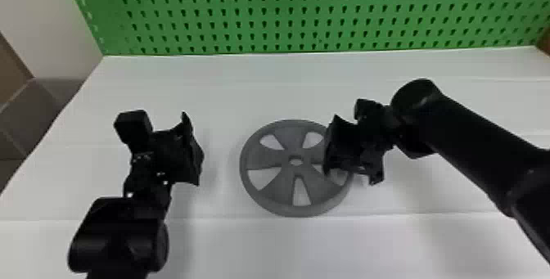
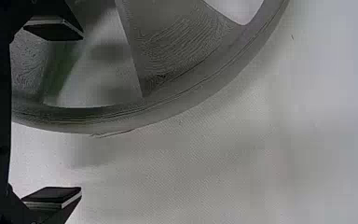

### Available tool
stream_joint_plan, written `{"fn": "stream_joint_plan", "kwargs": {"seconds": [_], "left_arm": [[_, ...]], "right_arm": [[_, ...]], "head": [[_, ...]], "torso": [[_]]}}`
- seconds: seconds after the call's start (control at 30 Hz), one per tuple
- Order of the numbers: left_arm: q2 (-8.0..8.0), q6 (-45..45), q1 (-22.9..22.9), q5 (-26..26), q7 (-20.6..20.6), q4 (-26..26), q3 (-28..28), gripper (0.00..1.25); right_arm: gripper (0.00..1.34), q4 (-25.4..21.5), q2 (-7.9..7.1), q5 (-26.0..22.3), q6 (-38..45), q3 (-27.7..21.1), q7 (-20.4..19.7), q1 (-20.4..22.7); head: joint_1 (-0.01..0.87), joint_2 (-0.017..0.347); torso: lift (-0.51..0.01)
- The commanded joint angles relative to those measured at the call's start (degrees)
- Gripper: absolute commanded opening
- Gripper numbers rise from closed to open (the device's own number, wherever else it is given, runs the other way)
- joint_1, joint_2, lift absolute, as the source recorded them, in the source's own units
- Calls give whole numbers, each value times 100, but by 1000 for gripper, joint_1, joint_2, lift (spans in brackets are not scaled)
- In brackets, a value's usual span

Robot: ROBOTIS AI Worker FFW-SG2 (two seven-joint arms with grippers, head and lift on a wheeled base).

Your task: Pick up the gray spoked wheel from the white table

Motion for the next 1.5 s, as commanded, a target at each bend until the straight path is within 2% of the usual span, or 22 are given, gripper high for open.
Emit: {"fn": "stream_joint_plan", "kwargs": {"seconds": [0.0,0.1,0.33,0.43,0.47,0.5,0.6,0.9,1.33,1.4,1.47], "left_arm": [[0,0,7,4,0,0,6,970],[0,0,7,13,0,0,6,970],[9,0,7,13,0,0,6,970],[9,0,7,13,0,0,6,970],[9,0,7,13,0,0,-3,970],[9,0,7,13,0,0,-3,970],[9,0,7,4,0,0,-11,970],[26,9,7,13,0,0,-20,970],[44,9,-2,22,0,9,-38,970],[53,9,-2,22,0,9,-38,970],[53,9,-2,22,0,9,-46,970]], "right_arm": [[1212,6,10,48,-17,45,0,-31],[1212,6,10,92,-26,-78,0,-31],[1213,-11,1,162,-17,-34,0,-40],[1174,-11,1,162,9,-43,0,-48],[1118,-11,10,180,9,-43,0,-48],[979,-11,1,162,18,-51,9,-48],[469,-11,1,180,18,-51,9,-48],[466,-38,19,399,18,-87,0,-92],[463,-29,10,470,71,-210,0,-119],[417,-20,10,487,115,-227,0,-119],[264,-20,10,540,194,-254,0,-127]], "head": [[834,83],[834,83],[834,83],[834,83],[834,83],[834,83],[834,83],[834,83],[834,83],[834,83],[834,83]], "torso": [[-64],[-64],[-64],[-64],[-64],[-64],[-64],[-64],[-64],[-64],[-64]]}}
